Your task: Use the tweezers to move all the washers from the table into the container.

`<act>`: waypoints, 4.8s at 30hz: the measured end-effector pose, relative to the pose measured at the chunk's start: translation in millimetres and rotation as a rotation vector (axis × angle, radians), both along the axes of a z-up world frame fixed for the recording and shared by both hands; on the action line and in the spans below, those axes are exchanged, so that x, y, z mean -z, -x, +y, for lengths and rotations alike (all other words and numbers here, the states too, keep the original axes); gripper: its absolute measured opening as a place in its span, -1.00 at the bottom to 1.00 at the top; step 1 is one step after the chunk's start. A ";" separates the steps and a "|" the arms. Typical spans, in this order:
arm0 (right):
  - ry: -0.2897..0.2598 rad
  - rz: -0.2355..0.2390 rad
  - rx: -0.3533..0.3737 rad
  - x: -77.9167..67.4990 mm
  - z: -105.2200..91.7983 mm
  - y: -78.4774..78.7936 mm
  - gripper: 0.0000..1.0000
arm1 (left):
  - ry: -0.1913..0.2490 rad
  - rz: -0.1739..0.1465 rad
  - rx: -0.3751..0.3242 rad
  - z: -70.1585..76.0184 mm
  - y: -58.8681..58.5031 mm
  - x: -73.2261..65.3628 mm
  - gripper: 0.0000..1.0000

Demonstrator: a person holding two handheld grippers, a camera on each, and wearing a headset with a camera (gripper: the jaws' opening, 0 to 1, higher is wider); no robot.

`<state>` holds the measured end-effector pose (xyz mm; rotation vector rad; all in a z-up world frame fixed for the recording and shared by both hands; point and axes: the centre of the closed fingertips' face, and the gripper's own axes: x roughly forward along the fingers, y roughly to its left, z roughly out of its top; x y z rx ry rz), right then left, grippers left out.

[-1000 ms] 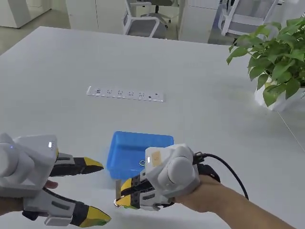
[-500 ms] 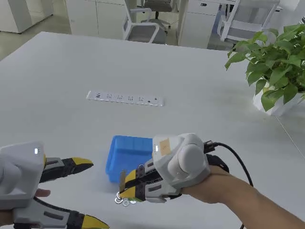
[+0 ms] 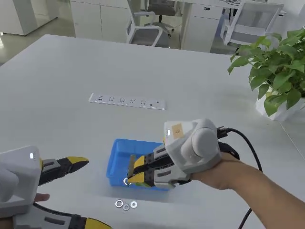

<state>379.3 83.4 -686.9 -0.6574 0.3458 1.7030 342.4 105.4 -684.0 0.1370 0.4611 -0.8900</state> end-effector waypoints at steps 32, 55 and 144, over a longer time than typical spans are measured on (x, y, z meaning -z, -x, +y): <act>0.012 0.008 0.047 37.6 7.4 -62.1 -0.86 | 0.012 -0.017 -0.051 9.5 -10.7 1.0 0.99; 0.046 0.059 0.055 69.7 7.7 -66.8 -0.85 | 0.027 -0.027 -0.033 4.4 -30.4 -4.3 0.92; 0.076 -0.022 0.090 52.0 -3.4 -60.6 -0.53 | -0.112 -0.141 0.237 -42.8 -90.9 -19.1 -0.89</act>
